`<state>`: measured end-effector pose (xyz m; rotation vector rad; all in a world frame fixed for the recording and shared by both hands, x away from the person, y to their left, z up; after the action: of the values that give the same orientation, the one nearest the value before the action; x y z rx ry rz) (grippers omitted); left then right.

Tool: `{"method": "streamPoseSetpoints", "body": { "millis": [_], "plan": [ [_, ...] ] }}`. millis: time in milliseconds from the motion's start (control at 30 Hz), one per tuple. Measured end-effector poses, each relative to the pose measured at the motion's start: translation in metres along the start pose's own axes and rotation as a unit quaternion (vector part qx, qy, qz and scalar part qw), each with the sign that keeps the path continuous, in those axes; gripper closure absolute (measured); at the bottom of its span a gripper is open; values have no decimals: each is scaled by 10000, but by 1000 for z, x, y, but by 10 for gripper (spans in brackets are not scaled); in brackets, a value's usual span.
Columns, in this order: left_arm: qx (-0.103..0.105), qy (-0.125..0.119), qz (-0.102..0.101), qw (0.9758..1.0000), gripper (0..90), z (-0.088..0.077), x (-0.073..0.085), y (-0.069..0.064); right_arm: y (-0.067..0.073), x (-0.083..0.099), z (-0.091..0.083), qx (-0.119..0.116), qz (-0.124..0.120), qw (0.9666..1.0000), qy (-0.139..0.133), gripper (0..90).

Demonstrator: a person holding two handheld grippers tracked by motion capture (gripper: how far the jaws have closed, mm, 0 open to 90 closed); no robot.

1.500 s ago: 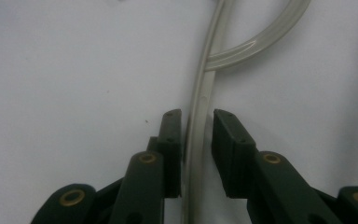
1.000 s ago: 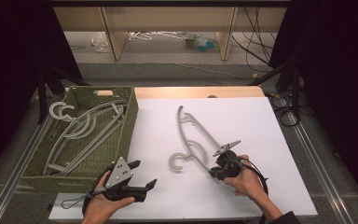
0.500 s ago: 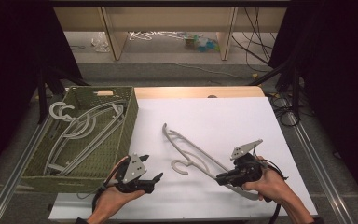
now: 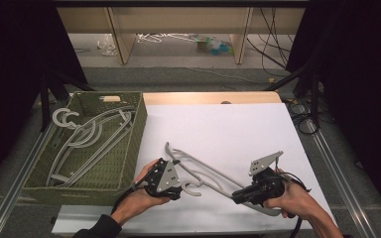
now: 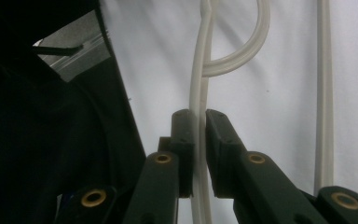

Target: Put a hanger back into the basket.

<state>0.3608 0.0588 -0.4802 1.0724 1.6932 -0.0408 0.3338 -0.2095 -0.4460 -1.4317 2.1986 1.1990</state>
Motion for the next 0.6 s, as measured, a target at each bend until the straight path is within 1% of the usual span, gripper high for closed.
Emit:
{"method": "streamPoseSetpoints", "body": {
  "millis": [33, 67, 100, 133, 200, 267, 300, 333, 367, 400, 433, 467, 500, 533, 567, 600],
  "plan": [
    [71, -2, 48, 10000, 290, 0, 0, 0, 1, 1, 0, -39, -12, 10000, 9, 822],
    [164, -18, -29, 9999, 290, 1, 0, -1, 1, 1, 0, -75, -59, 10000, 20, 822],
    [232, -16, 132, 9996, 297, 1, 1, 0, 2, 1, 1, -93, -91, 9999, 29, 822],
    [225, -3, 202, 9995, 333, 1, 1, 0, 3, 2, 1, -135, -109, 9998, 83, 822],
    [357, -17, 249, 9991, 333, 3, 1, 1, 4, 2, 2, -204, -215, 9995, 109, 822],
    [410, -69, 353, 9985, 358, 2, 1, 2, 6, 2, 2, -234, -239, 9994, 109, 822],
    [531, -101, 403, 9977, 381, 2, 0, 2, 6, 2, 2, -233, -222, 9994, 127, 822],
    [588, -140, 485, 9970, 403, 1, -1, 1, 7, 2, 1, -244, -242, 9993, 138, 822],
    [656, -148, 567, 9961, 405, 1, -2, 0, 6, 2, 1, -229, -268, 9993, 106, 822],
    [771, -151, 628, 9949, 422, 1, -2, -1, 6, 2, 1, -247, -280, 9992, 113, 822],
    [833, -162, 756, 9935, 434, 1, -3, -2, 6, 3, 1, -253, -290, 9992, 114, 822],
    [804, -198, 925, 9923, 446, 2, -5, -2, 6, 3, 1, -277, -311, 9991, 125, 821],
    [894, -175, 906, 9917, 467, 2, -5, -3, 7, 3, 1, -303, -314, 9989, 157, 822],
    [1014, -184, 1018, 9895, 480, 3, -5, -4, 7, 3, 1, -311, -328, 9988, 166, 822],
    [1055, -185, 1118, 9879, 490, 5, -5, -5, 7, 3, 1, -339, -356, 9986, 186, 822],
    [1081, -195, 1173, 9870, 496, 7, -6, -5, 8, 4, 1, -353, -352, 9985, 204, 821]
  ]
}}
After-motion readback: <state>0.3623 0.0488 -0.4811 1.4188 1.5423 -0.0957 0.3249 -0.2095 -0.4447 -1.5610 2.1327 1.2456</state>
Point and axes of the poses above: each handheld gripper's, and its own axes: z roughly forward along the jaws, x roughly out of its underside, y roughly to its left, the point moved 4 cm from there along z, roughly forward along the jaws, and after that the axes turned 15 degrees about -x, right-handed, at the moved point
